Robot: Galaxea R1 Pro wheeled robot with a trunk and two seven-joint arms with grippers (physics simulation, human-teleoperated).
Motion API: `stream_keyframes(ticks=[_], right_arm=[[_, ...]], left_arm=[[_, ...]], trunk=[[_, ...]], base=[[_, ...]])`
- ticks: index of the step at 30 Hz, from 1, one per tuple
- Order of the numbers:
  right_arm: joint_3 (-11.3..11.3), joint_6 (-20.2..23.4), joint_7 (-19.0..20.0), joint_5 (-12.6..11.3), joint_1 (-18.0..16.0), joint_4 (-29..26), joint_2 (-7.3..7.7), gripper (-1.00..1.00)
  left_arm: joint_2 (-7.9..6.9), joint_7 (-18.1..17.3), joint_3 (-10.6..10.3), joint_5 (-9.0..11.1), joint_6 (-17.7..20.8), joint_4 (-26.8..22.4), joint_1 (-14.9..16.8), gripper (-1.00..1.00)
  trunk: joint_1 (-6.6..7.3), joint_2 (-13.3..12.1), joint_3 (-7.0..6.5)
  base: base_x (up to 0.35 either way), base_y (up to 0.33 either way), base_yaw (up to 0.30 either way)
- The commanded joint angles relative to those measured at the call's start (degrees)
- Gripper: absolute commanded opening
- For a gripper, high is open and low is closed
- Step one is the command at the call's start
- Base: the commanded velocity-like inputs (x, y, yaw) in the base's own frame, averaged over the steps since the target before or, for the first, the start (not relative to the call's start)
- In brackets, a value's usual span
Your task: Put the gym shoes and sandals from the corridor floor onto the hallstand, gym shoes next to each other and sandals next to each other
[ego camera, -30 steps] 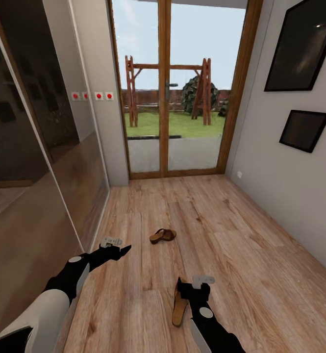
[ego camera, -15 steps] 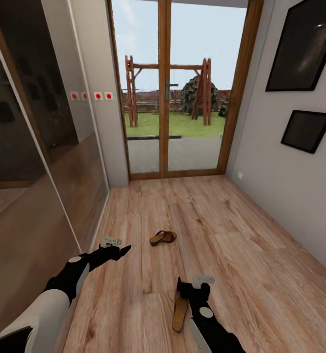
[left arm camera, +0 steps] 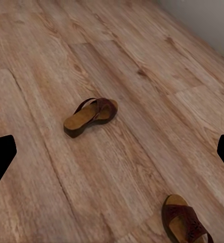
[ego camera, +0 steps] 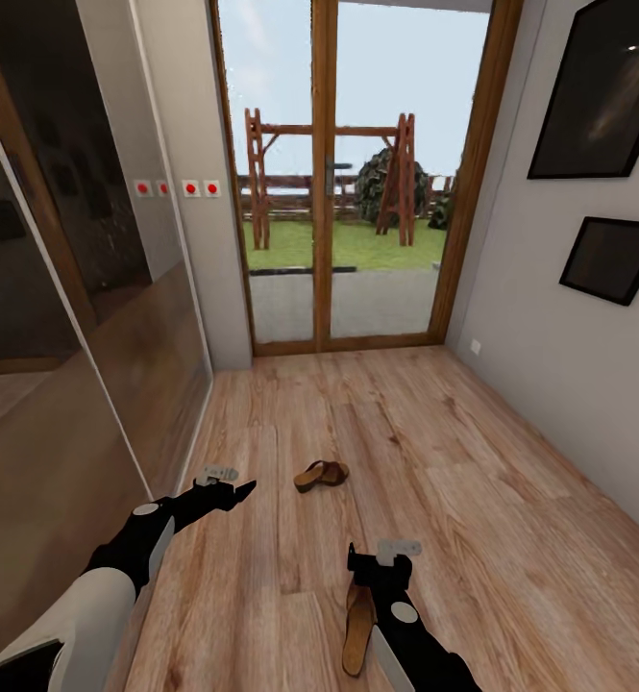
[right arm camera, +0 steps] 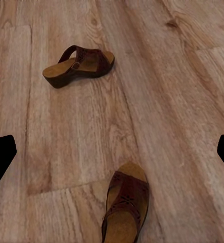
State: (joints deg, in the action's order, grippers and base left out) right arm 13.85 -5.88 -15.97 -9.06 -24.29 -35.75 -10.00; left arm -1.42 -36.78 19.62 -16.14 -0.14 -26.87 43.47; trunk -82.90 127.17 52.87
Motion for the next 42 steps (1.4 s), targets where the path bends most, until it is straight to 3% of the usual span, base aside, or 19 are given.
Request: stream_keyframes(ticks=[1,36,42], right_arm=[[0.22,-0.36,-0.28,-0.61,-0.05,0.07,0.0,1.0],[0.14,-0.14,-0.18,-0.61,-0.05,0.33,0.0,1.0],[0.05,2.08,-0.18,-0.78,-0.05,0.49,0.0,1.0]], left_arm=[[0.06,-0.41,0.49,-0.56,-0.02,-0.06,0.04,1.0],[0.2,-0.21,0.02,-0.72,0.26,-0.14,0.1,1.0],[0.18,-0.28,0.06,-0.74,0.73,-0.12,0.42,1.0]], trunk=[[0.01,0.02,0.05],[0.01,0.02,0.05],[0.01,0.02,0.05]], base=[[0.019,0.004,0.0],[0.046,0.0,0.0],[0.0,0.0,0.0]])
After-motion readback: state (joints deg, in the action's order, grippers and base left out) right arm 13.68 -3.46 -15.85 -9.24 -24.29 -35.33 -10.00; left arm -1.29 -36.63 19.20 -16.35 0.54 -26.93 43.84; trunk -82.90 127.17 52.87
